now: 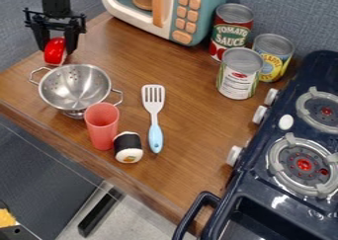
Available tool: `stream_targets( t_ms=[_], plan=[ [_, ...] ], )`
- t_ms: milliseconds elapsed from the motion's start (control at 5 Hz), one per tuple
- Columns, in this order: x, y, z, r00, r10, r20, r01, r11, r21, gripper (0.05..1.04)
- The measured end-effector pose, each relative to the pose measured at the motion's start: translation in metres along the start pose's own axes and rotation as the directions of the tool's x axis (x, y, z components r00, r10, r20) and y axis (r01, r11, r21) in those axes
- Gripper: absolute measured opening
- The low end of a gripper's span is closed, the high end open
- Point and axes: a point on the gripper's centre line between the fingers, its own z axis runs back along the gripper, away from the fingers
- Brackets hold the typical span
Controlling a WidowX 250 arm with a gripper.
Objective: Move the red object to the left middle side of the table.
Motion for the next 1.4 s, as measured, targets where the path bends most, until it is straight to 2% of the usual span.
stream_targets(
  t_ms=[200,400,800,1000,1200,1400],
  plan=[
    [-0.006,-0.002,0.003,1.000,-0.006,0.007,0.006,1.000,0.017,1.011],
    [-0.003,-0.013,0.029,0.996,-0.033,0.084,0.029,0.998,0.054,1.006],
    [-0.012,-0.050,0.072,0.972,-0.130,0.197,0.108,0.987,0.118,1.001],
    [-0.012,-0.081,0.075,0.947,-0.255,0.196,0.228,0.962,0.150,1.001],
    [0.000,-0.116,0.063,0.897,-0.426,0.121,0.411,0.902,0.128,1.001],
    [0.002,-0.122,0.051,0.890,-0.452,0.062,0.445,0.889,0.106,1.001]
  ],
)
